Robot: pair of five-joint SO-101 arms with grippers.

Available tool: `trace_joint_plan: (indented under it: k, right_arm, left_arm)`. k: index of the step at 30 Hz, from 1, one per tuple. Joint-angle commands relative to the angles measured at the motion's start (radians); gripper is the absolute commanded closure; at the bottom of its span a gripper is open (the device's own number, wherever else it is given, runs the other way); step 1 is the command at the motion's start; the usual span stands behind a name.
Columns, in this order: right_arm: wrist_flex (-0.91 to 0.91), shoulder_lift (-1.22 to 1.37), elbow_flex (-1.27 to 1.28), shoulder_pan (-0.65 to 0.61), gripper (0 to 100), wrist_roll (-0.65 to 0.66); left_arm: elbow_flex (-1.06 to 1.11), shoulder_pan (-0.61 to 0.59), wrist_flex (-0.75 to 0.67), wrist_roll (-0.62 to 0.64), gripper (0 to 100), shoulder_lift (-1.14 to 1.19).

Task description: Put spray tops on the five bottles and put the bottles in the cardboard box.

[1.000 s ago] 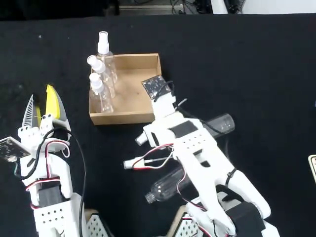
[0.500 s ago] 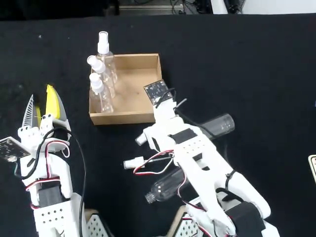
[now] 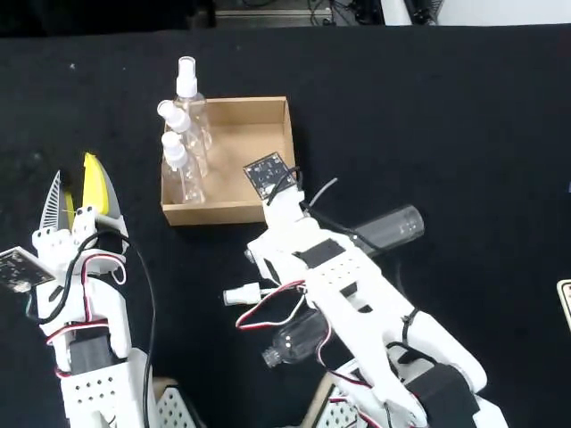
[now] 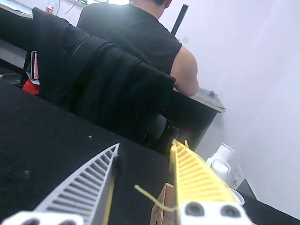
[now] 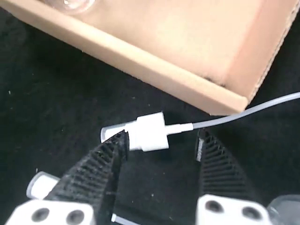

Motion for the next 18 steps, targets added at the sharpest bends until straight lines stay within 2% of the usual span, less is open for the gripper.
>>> trace_joint_plan:
  k: [1, 13, 18]
  right_arm:
    - [-0.072, -0.041, 0.019, -0.018, 79.4, -0.008]
    - [-0.092, -0.041, 0.03, -0.02, 79.4, -0.008]
    - [-0.16, -0.041, 0.047, -0.02, 79.4, -0.008]
  left_arm:
    - [0.024, -0.008, -0.02, 0.011, 85, -0.002]
    - [0.024, -0.008, -0.02, 0.009, 85, -0.002]
    - [0.024, -0.008, -0.02, 0.008, 85, -0.002]
